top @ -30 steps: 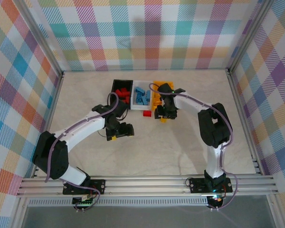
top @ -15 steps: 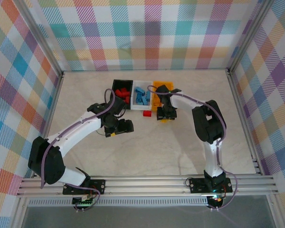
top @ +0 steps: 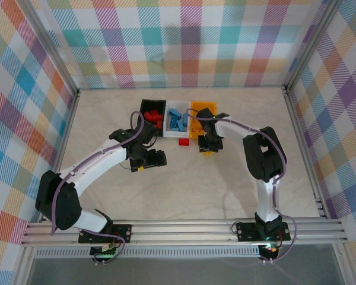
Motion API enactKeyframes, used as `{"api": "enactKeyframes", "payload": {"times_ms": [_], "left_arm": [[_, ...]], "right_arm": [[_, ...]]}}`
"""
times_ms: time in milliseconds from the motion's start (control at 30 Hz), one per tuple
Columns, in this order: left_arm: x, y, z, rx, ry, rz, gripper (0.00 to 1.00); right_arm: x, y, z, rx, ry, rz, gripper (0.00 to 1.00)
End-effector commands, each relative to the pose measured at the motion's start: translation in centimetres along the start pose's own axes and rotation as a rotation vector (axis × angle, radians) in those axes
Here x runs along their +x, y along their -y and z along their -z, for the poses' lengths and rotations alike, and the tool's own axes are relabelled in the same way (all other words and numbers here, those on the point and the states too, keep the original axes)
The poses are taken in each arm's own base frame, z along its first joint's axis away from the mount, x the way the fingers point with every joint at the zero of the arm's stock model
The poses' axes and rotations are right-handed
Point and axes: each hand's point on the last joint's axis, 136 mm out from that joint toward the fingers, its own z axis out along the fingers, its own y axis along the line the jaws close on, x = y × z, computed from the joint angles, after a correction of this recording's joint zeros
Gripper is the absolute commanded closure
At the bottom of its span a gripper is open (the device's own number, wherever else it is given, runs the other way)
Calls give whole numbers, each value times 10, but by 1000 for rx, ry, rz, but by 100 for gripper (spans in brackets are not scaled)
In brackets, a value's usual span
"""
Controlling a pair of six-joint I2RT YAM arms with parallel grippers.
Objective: Sort the legos into containers by color
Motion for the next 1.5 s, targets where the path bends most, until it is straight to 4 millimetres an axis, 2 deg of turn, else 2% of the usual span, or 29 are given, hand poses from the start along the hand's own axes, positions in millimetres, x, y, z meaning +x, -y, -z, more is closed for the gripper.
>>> {"api": "enactKeyframes", "payload": {"times_ms": [0, 67, 167, 267, 567, 733, 867, 1033, 1167, 1367, 1467], "left_arm": [[-1, 4, -2, 9, -8, 10, 15], [-2, 5, -3, 12, -5, 15, 15], [-3, 6, -5, 20, -6, 21, 14], [-4, 8, -6, 21, -7, 17, 14], [-5, 14, 2, 1, 12, -18, 12], [-7, 17, 0, -1, 14, -38, 11], [-10, 24, -7, 5, 5, -53, 11], [-20, 40, -17, 10, -10, -94, 11], [-31, 58, -30, 23, -19, -121, 11], [-46, 85, -51, 58, -28, -143, 11], [-54, 98, -63, 58, -26, -169, 12]], "right_arm": [[5, -13, 35, -99, 23, -6, 76], [1, -20, 55, -146, 67, -9, 76], [-18, -26, 84, -183, 157, 6, 75], [-44, -28, 96, -200, 203, 8, 75], [-125, -28, 85, -196, 269, 4, 74], [-146, -25, 71, -199, 260, -23, 71], [-159, -25, 75, -216, 284, -29, 64], [-161, -24, 96, -236, 305, -19, 53], [-146, -15, 119, -245, 329, -7, 48], [-106, 7, 144, -261, 332, -52, 47], [-76, 16, 147, -275, 333, -86, 47]]}}
